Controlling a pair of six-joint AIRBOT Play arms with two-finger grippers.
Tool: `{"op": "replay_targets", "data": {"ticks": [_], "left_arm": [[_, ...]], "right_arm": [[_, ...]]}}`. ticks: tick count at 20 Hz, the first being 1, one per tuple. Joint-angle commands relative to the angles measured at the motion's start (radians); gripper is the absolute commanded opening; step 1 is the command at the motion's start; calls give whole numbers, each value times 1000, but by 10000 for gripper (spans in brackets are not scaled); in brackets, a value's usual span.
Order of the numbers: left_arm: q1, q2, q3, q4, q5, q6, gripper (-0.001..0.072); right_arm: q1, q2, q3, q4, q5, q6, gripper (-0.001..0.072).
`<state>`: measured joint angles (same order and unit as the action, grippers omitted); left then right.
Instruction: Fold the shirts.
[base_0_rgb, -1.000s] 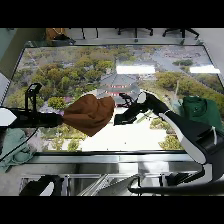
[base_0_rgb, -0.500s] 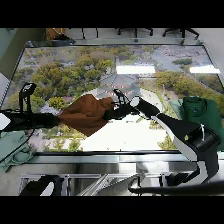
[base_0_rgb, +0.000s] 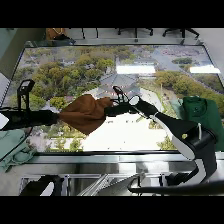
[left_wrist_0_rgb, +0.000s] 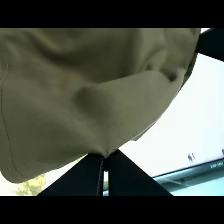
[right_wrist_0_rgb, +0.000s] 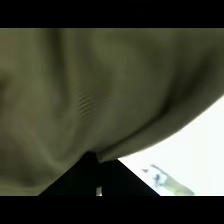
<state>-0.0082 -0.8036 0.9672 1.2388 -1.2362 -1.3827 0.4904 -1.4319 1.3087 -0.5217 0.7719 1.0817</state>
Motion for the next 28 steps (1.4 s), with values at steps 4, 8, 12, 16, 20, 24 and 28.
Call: {"op": "replay_targets", "data": {"ticks": [4,8,12,16,20,24,28], "left_arm": [[-56,56,434,-34,-15,13,11],[-118,4,888,-32,-40,-23,10],[-186,-146,1206,-34,-176,-81,11],[-215,-185,1066,-33,-159,-85,11],[-162,-254,747,-34,-147,-82,12],[-135,-454,522,-35,-80,-45,12],[-158,-673,449,-37,69,6,11]], "right_arm": [[-51,321,395,-140,347,-48,21],[-51,470,755,-384,383,7,21],[-51,558,829,-516,402,43,21],[-51,532,799,-638,523,109,22],[-53,433,597,-766,600,177,22],[-61,218,425,-874,554,253,21],[-153,-23,419,-753,453,288,20]]}}
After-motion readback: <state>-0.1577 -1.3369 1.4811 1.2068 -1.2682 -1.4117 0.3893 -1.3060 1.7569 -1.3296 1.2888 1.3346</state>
